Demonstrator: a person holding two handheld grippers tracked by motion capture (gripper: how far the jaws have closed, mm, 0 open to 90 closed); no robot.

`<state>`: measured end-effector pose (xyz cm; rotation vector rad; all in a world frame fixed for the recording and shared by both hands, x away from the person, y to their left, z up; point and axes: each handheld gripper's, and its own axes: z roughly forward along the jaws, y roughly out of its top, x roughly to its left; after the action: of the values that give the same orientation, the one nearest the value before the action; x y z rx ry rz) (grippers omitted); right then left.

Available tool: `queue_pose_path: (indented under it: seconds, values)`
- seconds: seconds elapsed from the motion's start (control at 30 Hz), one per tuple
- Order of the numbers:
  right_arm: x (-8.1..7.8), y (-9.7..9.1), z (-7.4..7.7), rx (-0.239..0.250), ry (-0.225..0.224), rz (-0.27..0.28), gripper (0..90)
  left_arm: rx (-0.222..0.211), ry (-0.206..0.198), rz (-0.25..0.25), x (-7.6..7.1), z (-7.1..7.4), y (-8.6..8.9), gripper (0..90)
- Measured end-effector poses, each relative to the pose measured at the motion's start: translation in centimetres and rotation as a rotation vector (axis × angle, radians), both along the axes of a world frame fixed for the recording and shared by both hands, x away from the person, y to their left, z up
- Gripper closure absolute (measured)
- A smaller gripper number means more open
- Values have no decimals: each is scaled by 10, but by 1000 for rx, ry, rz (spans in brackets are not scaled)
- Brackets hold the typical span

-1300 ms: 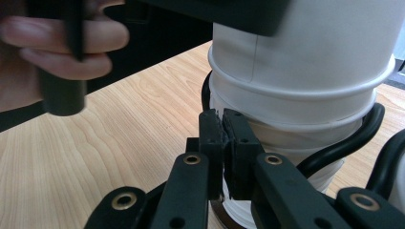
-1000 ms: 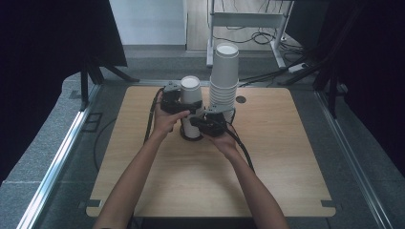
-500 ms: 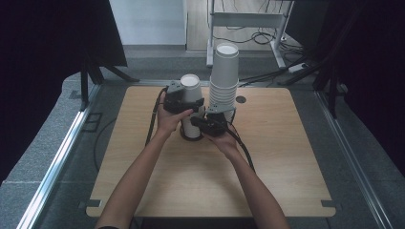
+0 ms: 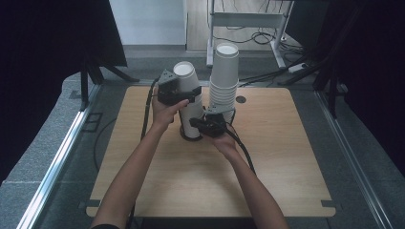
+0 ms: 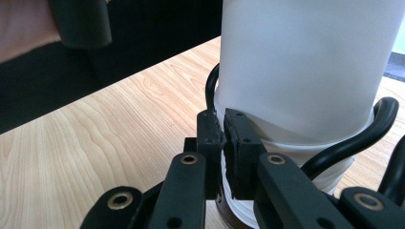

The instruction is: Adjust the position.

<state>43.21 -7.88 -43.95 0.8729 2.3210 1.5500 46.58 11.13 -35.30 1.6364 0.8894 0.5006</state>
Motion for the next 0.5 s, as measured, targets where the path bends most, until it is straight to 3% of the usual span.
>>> queue_pose_path:
  seconds: [0.3,0.5]
  values:
    - [-3,-2,4,4,-19,3,842,40,47,-10,3,-15,-6,125]
    - [-5,-10,12,40,-45,-9,834,58,79,-14,6,-27,-8,125]
